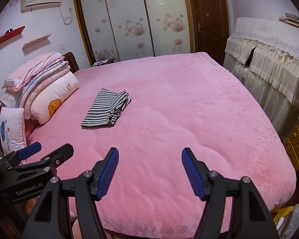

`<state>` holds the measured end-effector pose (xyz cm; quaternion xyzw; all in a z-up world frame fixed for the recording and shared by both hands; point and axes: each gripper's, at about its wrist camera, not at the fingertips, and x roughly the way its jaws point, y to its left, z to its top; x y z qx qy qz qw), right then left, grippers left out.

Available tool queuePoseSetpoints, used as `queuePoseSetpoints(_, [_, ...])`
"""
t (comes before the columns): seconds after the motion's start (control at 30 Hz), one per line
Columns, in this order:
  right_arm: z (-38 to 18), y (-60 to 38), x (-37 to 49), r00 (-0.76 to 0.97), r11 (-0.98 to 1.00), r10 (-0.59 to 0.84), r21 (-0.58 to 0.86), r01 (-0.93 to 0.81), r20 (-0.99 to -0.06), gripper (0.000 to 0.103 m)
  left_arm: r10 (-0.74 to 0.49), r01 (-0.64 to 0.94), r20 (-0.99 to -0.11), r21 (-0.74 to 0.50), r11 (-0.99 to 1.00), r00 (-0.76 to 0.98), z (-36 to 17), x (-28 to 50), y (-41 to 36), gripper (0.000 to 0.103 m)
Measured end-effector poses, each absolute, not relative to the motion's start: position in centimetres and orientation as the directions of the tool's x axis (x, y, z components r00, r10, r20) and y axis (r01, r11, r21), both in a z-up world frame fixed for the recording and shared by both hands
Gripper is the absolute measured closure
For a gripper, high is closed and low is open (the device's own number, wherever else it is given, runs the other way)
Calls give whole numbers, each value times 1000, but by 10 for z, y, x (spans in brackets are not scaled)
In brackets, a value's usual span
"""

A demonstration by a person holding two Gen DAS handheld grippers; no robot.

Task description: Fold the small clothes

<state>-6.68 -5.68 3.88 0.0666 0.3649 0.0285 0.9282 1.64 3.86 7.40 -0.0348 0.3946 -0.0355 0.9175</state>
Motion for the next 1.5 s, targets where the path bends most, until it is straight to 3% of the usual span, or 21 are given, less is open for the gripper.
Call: queuePoseSetpoints(1.5, [32,-65,-64,729,988,94,151,13,-678,37,-56,24,-753,-54,998,655,68,23,6,1])
